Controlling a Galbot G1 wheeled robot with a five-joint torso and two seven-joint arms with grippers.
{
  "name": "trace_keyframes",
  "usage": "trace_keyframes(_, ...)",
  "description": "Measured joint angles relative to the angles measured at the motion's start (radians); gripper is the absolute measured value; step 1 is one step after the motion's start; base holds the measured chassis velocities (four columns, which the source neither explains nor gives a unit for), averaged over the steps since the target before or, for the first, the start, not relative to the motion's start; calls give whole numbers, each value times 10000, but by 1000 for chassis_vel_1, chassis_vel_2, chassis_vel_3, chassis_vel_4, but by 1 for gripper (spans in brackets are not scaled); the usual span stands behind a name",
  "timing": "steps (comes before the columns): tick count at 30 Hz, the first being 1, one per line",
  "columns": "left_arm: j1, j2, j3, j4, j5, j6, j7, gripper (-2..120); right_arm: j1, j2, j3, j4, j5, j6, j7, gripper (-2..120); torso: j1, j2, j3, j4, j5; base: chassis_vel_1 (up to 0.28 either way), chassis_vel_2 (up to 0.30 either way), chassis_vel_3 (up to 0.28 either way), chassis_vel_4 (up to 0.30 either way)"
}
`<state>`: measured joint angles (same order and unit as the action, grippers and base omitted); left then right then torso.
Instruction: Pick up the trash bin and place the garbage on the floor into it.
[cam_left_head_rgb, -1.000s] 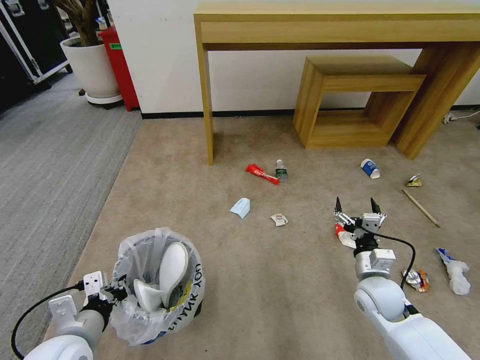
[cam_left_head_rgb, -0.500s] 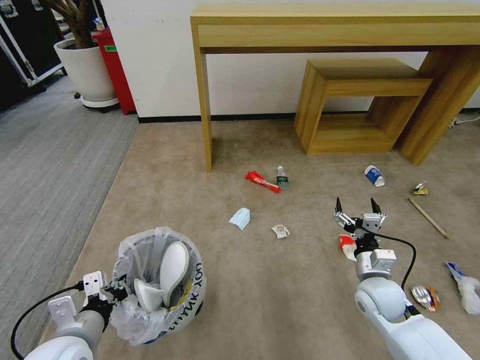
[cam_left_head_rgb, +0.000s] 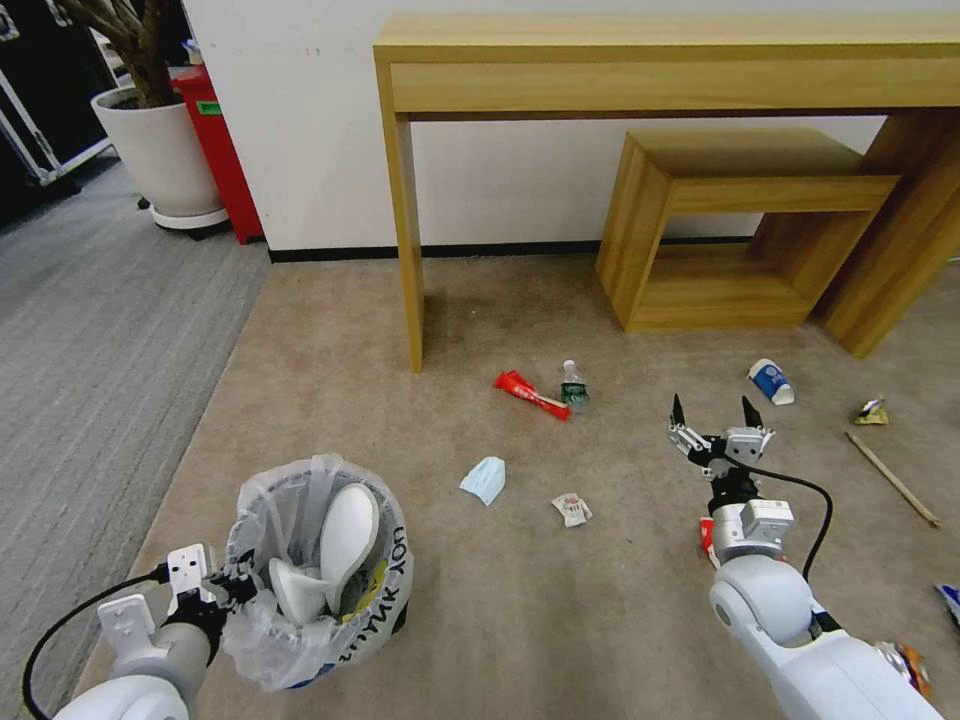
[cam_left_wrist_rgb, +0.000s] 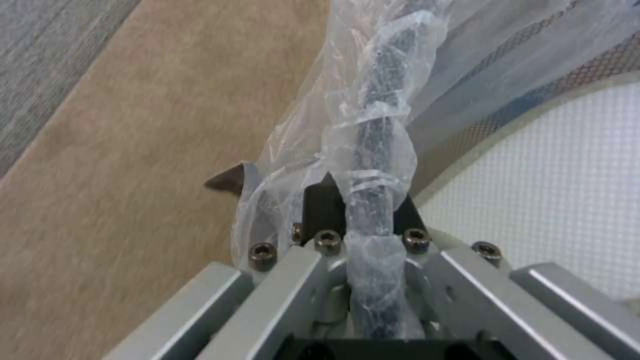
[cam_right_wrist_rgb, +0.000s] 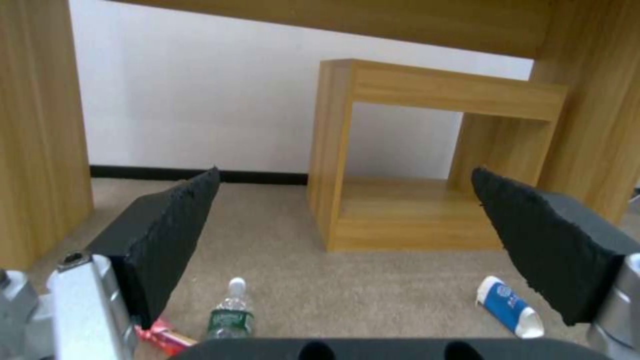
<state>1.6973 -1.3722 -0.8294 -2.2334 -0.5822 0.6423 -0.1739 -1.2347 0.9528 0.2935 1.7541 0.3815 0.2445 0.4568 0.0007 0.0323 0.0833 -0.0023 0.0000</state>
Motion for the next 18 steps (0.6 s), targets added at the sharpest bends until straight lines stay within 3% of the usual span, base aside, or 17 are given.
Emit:
trace_keyframes(7,-42,77,-12,0,-222,50,-37,0,23,26,-48,-4,38,60,6,100,0,-1,2,1,-1,-104,105,118,-107)
trace_keyframes(18,-93,309,-21,-77,-639,199,-108,0,-16,25,-70,179,213,66,-8,100,-1,0,-1,0,0,-5,2,4,-4)
